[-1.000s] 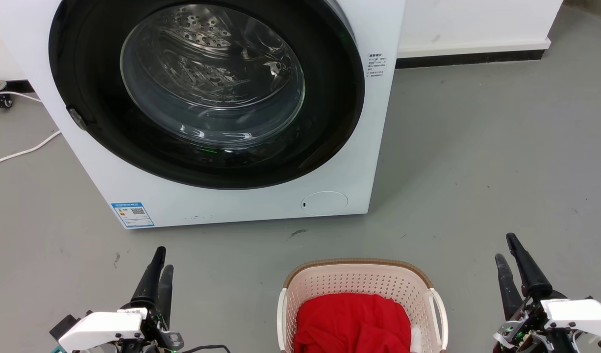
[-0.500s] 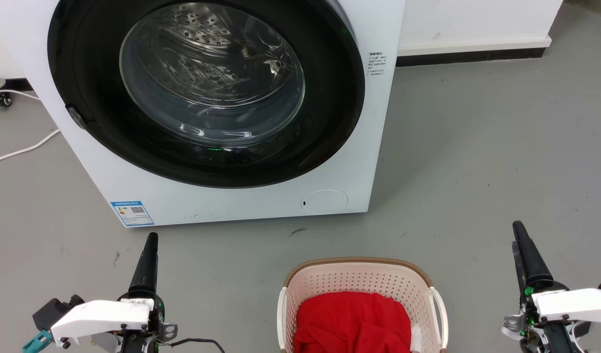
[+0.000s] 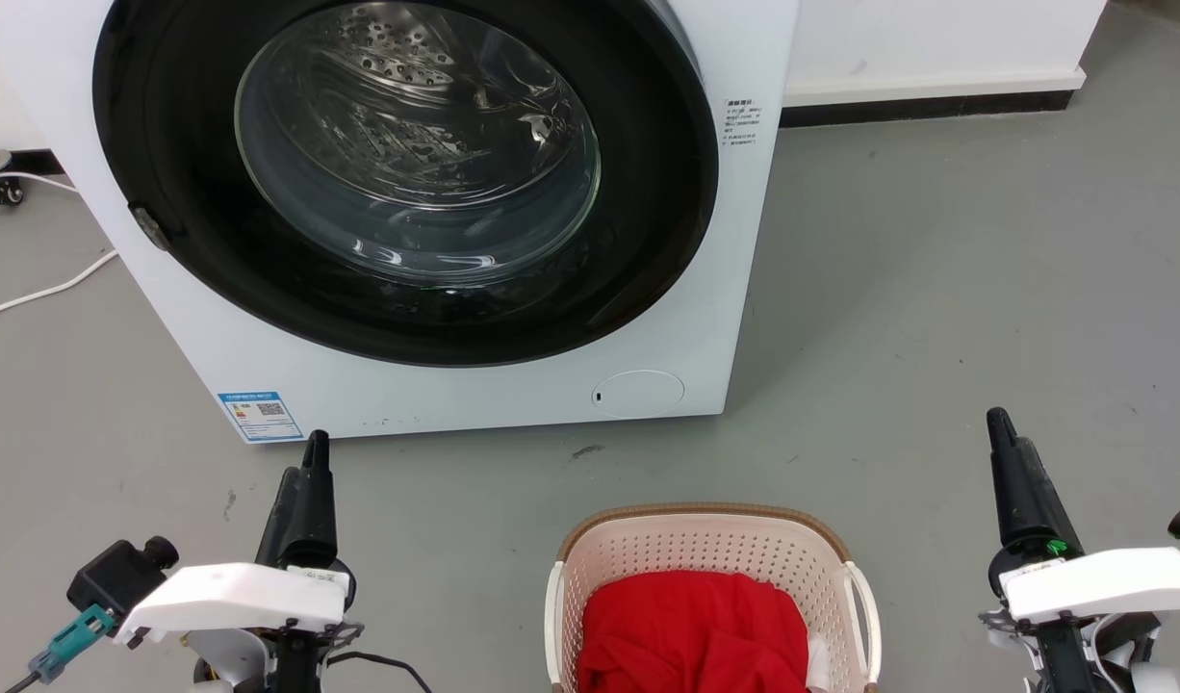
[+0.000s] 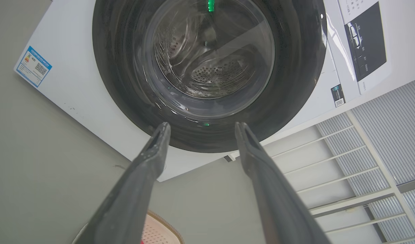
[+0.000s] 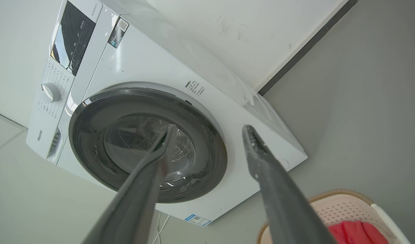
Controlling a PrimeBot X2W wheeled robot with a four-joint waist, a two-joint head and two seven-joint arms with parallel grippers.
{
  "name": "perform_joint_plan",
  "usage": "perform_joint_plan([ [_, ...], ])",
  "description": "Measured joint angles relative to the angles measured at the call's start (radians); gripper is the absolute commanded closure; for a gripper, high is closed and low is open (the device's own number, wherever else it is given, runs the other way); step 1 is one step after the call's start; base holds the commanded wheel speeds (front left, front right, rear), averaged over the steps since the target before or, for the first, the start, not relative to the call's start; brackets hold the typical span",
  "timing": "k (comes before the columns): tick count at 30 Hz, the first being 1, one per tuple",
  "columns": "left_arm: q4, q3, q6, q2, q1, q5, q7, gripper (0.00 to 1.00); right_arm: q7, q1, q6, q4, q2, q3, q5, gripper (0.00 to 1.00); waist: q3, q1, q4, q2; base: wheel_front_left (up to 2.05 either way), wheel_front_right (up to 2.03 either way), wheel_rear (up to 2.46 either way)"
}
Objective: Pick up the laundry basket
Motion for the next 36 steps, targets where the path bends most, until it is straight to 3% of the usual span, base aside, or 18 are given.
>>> perform_joint_plan([
  [17, -0.036, -0.047, 0.026, 0.001, 0.005, 0.278, -0.059, 0.0, -0.056, 0.021, 0.0, -0.028, 0.0, 0.017, -0.272, 0.0, 0.001, 0.0, 0.002, 0.0, 0.0, 0.0, 0.0],
  [36, -0.045, -0.065, 0.044, 0.002, 0.017, 0.511, -0.111, 0.0, -0.111, 0.038, 0.0, -0.057, 0.0, 0.026, -0.513, 0.0, 0.004, 0.0, 0.003, 0.0, 0.0, 0.0, 0.0],
])
